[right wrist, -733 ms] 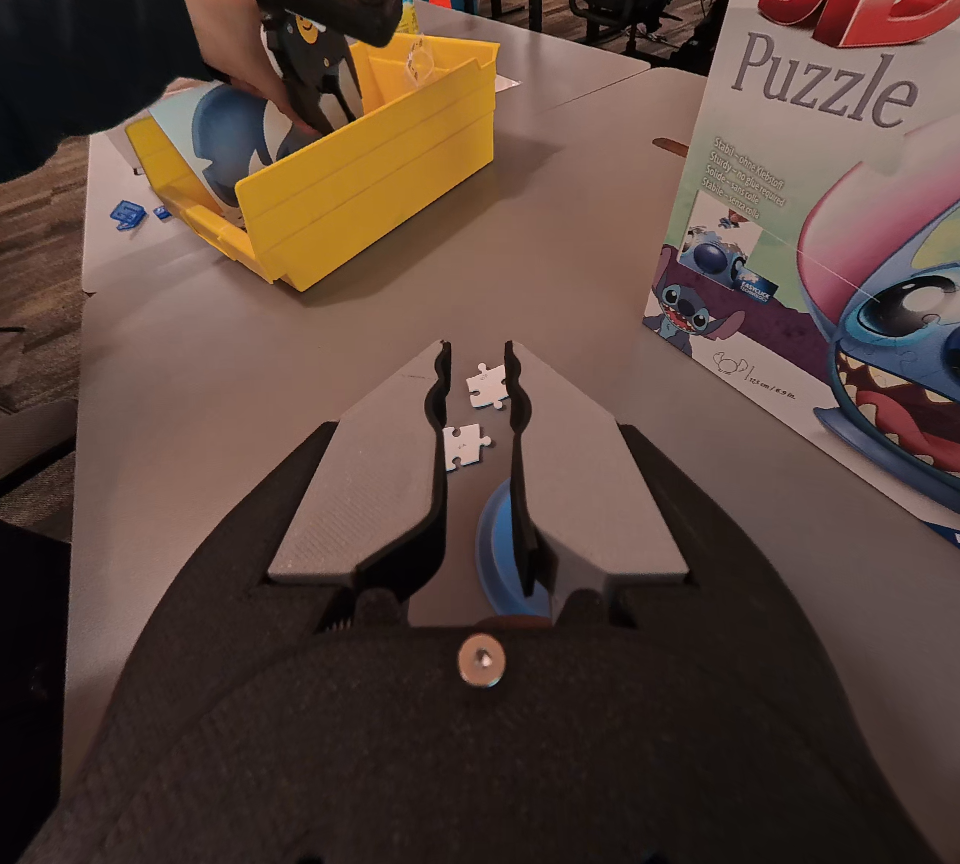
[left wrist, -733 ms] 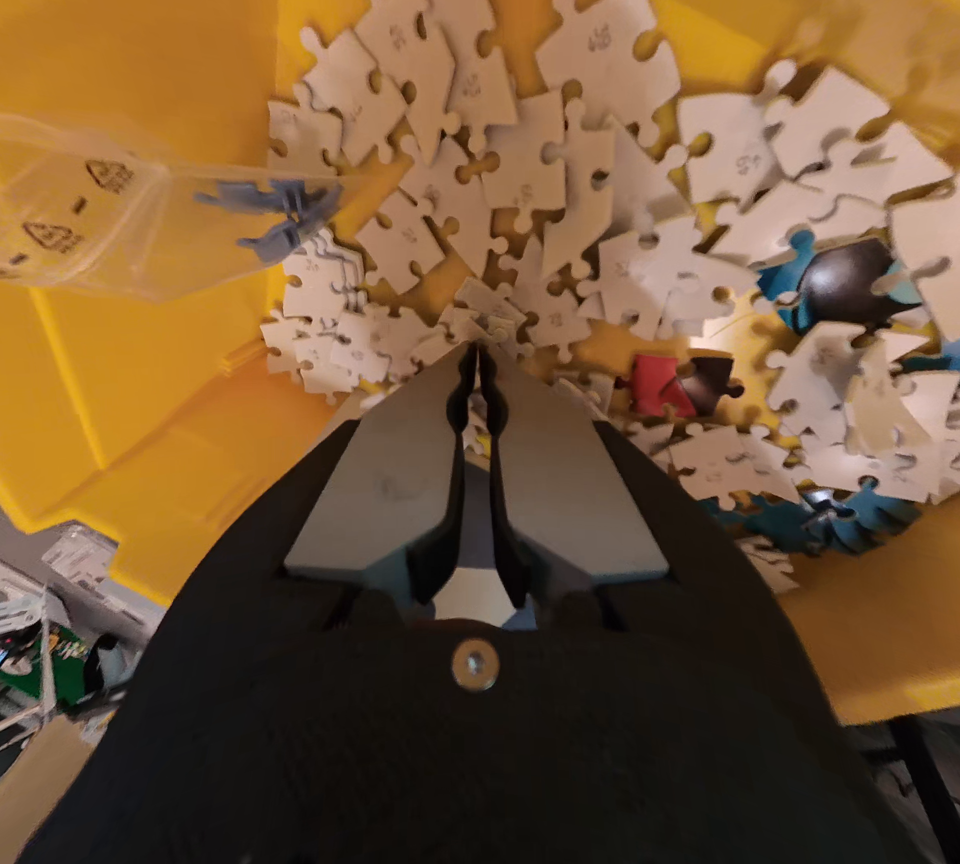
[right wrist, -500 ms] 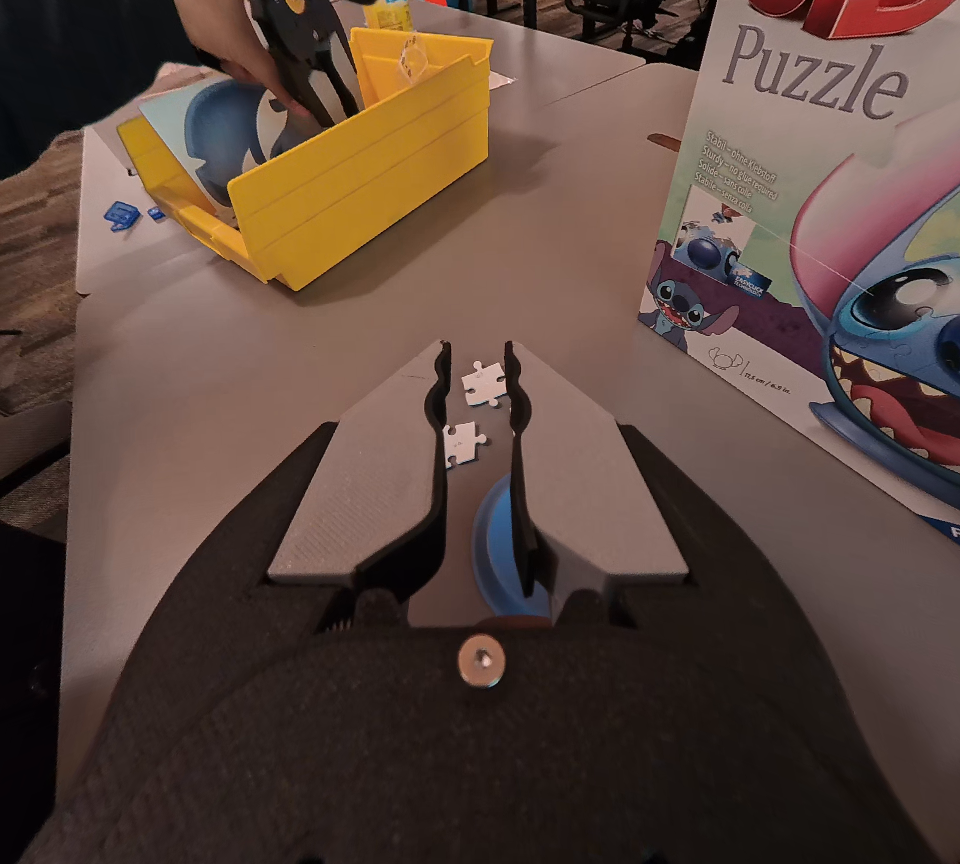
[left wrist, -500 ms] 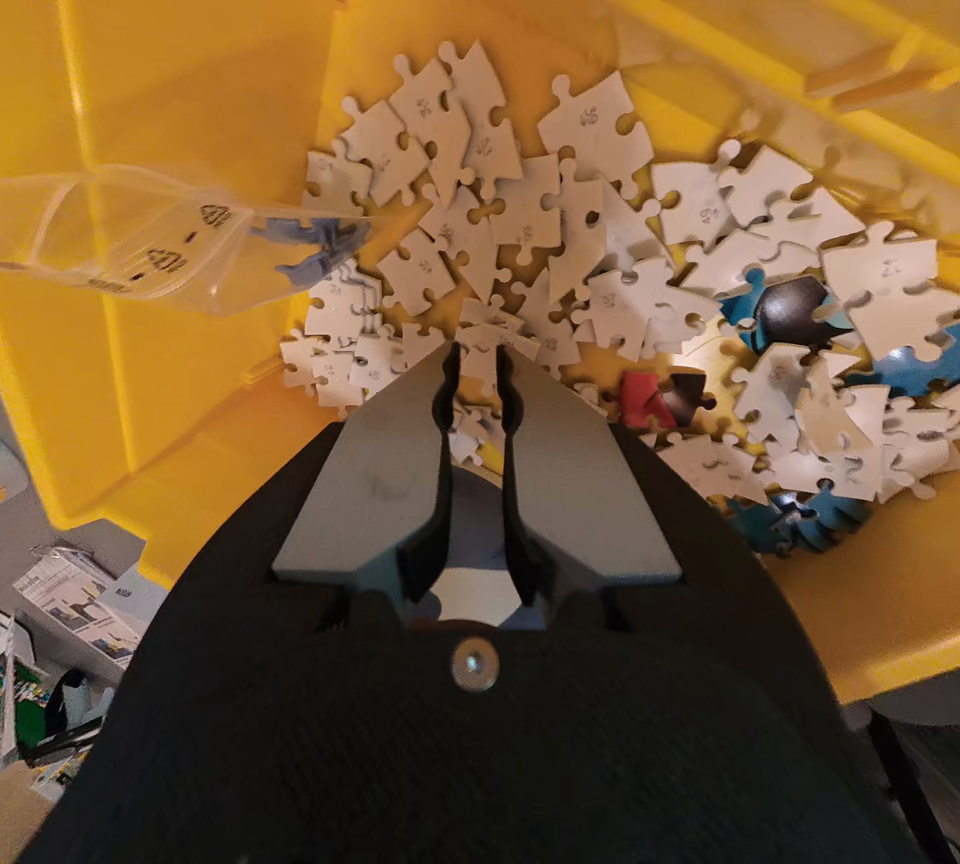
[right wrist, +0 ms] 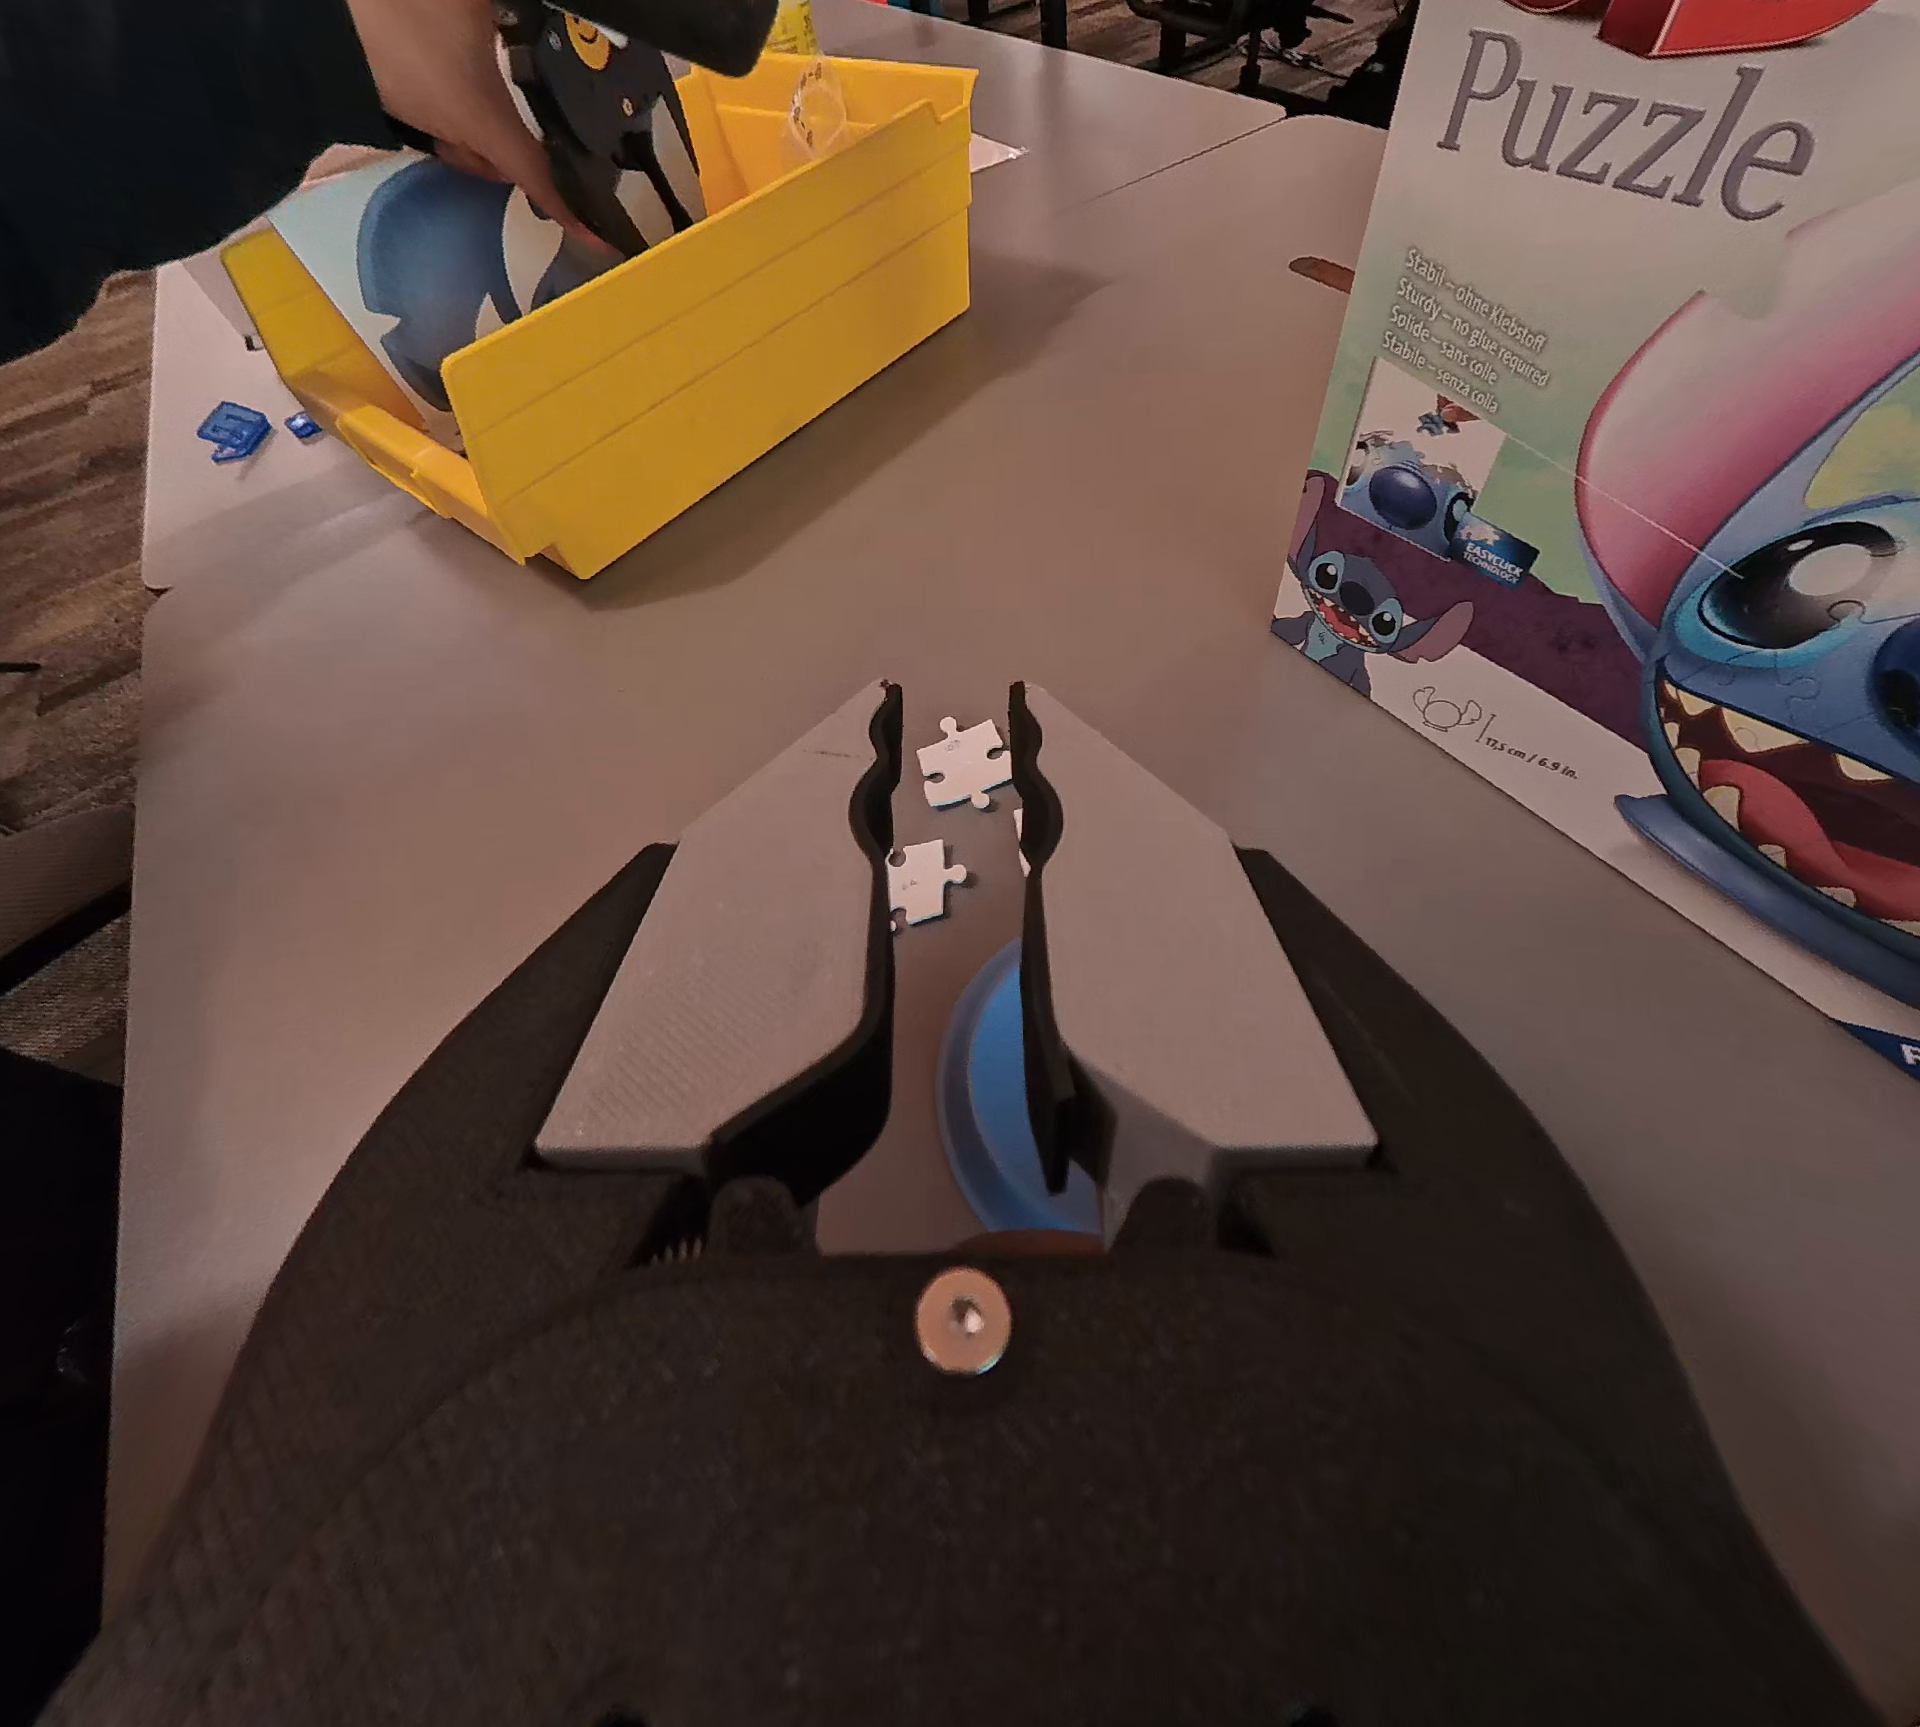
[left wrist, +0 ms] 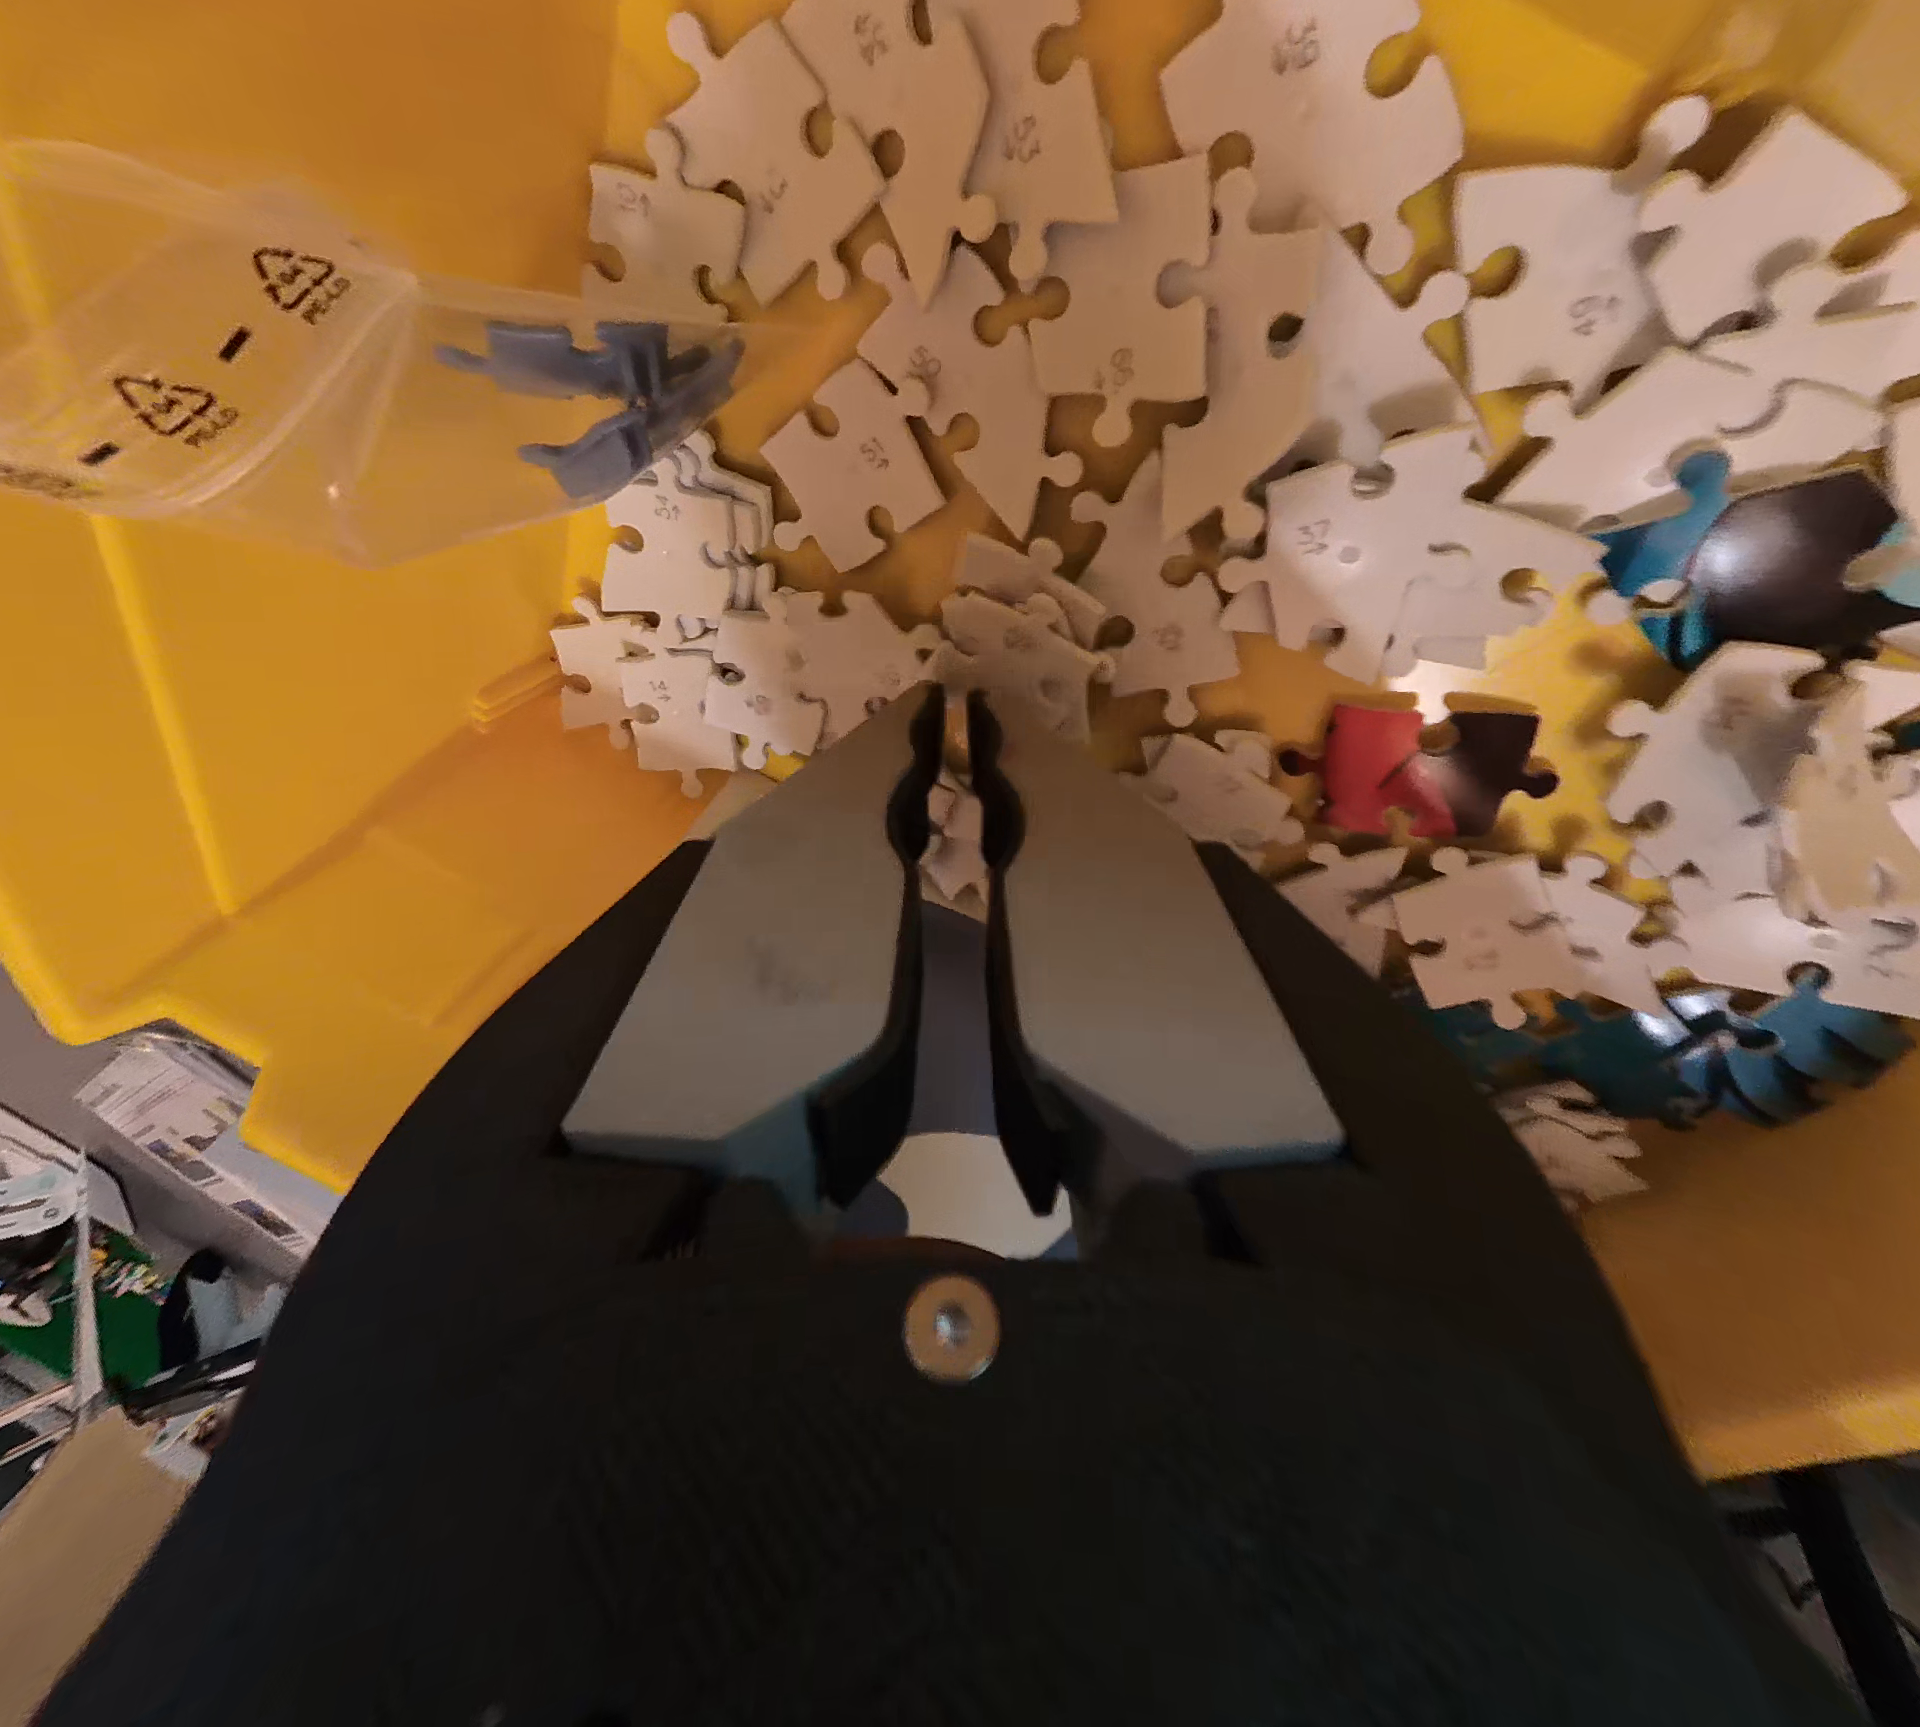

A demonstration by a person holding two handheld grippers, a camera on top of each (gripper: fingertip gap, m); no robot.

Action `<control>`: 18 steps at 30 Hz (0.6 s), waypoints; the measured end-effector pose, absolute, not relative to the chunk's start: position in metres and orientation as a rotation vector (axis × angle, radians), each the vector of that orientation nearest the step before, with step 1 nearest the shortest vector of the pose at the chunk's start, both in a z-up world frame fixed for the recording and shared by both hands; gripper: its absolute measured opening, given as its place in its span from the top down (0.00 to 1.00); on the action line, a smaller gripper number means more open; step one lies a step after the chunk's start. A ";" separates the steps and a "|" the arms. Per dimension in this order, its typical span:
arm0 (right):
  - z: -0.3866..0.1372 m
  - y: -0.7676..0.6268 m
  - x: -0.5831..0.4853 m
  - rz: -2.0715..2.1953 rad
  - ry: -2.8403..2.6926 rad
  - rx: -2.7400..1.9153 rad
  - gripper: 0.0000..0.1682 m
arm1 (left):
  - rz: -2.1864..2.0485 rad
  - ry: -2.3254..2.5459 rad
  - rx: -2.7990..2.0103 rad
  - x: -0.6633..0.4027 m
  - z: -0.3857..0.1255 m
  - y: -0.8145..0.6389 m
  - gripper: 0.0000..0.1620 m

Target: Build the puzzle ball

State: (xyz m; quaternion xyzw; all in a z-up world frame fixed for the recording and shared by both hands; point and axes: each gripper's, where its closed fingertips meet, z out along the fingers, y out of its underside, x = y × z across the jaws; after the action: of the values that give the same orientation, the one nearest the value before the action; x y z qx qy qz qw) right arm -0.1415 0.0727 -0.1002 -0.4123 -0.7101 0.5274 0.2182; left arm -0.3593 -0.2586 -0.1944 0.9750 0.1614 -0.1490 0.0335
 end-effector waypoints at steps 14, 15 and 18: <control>-0.099 0.072 -0.140 1.461 -1.968 -1.135 0.90 | -0.565 0.539 2.927 -0.373 -0.183 -0.274 0.94; -0.099 0.072 -0.140 1.462 -1.967 -1.135 0.90 | -0.563 0.540 2.943 -0.371 -0.182 -0.271 0.94; -0.099 0.072 -0.140 1.462 -1.966 -1.134 0.90 | -0.541 0.539 2.985 -0.367 -0.179 -0.263 0.94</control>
State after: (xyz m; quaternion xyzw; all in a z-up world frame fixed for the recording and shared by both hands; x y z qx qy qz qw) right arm -0.1405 0.0720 -0.0987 -0.4098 -0.7105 0.5285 0.2190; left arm -0.3670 -0.2631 -0.1786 0.9683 0.1750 -0.1756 0.0300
